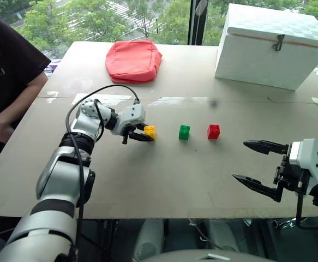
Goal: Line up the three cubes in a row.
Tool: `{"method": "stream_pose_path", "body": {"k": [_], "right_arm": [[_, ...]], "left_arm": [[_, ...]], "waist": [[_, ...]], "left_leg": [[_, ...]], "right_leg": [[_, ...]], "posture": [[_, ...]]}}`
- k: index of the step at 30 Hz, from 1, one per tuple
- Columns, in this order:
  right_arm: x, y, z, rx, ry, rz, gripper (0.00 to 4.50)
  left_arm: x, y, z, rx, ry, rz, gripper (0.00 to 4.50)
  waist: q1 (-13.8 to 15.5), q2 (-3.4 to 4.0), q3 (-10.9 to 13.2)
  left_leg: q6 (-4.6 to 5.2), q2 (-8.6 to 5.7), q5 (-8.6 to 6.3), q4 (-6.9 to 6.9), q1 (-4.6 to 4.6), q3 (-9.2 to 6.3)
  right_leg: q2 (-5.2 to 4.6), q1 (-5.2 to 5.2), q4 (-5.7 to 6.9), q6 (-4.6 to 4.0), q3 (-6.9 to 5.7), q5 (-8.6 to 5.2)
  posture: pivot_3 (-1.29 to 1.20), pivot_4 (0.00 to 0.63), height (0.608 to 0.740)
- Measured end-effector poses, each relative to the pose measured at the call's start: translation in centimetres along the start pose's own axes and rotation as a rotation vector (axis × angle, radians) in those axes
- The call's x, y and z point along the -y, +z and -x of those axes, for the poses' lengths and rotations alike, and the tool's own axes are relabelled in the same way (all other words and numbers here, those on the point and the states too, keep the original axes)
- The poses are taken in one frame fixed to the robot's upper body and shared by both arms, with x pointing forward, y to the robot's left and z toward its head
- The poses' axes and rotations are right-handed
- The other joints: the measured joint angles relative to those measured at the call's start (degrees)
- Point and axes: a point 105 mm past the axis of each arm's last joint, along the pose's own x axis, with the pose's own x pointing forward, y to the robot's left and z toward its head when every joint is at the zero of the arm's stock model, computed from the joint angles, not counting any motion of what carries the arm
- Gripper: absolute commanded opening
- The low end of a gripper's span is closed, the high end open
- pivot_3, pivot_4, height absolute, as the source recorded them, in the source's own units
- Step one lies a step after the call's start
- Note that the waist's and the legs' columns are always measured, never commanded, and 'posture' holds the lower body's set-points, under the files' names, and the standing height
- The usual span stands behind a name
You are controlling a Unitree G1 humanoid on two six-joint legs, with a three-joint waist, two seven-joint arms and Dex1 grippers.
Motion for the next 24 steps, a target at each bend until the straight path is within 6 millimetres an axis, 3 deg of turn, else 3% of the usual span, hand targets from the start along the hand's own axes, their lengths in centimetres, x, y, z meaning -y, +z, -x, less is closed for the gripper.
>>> {"method": "stream_pose_path", "body": {"k": [7, 8, 12, 15, 20, 24], "right_arm": [[-0.4, 0.0, 0.4, -0.012, -0.013, -0.007, 4.50], [-0.4, -0.1, 0.4, -0.015, -0.016, -0.009, 4.50], [-0.5, -0.1, 0.5, -0.017, -0.021, -0.012, 4.50], [-0.4, -0.1, 0.6, -0.018, -0.023, -0.011, 4.50], [-0.4, -0.6, 0.8, -0.037, -0.034, -0.022, 4.50], [1.1, -2.7, 2.3, -0.116, -0.143, -0.054, 4.50]], "left_arm": [[-0.4, 0.6, -1.3, 0.000, -0.005, -0.021, 1.30], [-0.5, 0.7, -1.3, -0.005, 0.000, -0.024, 2.36], [-0.8, 0.5, -1.4, -0.021, 0.021, -0.025, 4.05], [-0.7, 0.7, -0.7, 0.009, 0.016, -0.003, 4.05], [-0.2, 0.0, 3.0, 0.104, 0.099, 0.065, 4.05], [4.2, -1.7, 4.5, 0.216, 0.221, 0.234, 4.05]], "waist": [[0.05, 0.00, 0.00], [0.06, 0.00, 0.00], [-0.01, 0.00, 0.00], [-0.04, 0.00, 0.00], [-1.18, 0.05, -0.03], [-2.19, 0.10, -0.04]], "left_leg": [[0.04, 0.07, -0.02, 0.20, 0.01, -0.13], [0.04, 0.07, -0.02, 0.21, 0.01, -0.13], [0.04, 0.08, -0.02, 0.22, 0.03, -0.16], [0.04, 0.10, -0.03, 0.21, 0.02, -0.15], [0.05, 0.17, -0.04, 0.17, 0.05, -0.17], [0.06, 0.27, -0.07, 0.14, 0.09, -0.03]], "right_leg": [[-0.02, 0.03, 0.03, 0.21, 0.05, -0.10], [-0.03, 0.03, 0.03, 0.21, 0.06, -0.10], [-0.02, 0.03, 0.05, 0.24, 0.08, -0.07], [-0.01, 0.03, 0.05, 0.16, 0.06, -0.01], [-0.06, 0.02, 0.06, 0.07, 0.11, 0.04], [-0.27, 0.00, 0.05, 0.06, 0.44, 0.05]], "posture": [[0.00, 0.150, 0.740], [0.00, 0.150, 0.740], [0.00, 0.150, 0.740], [0.00, 0.150, 0.740], [0.00, 0.150, 0.740], [0.00, 0.150, 0.740]]}}
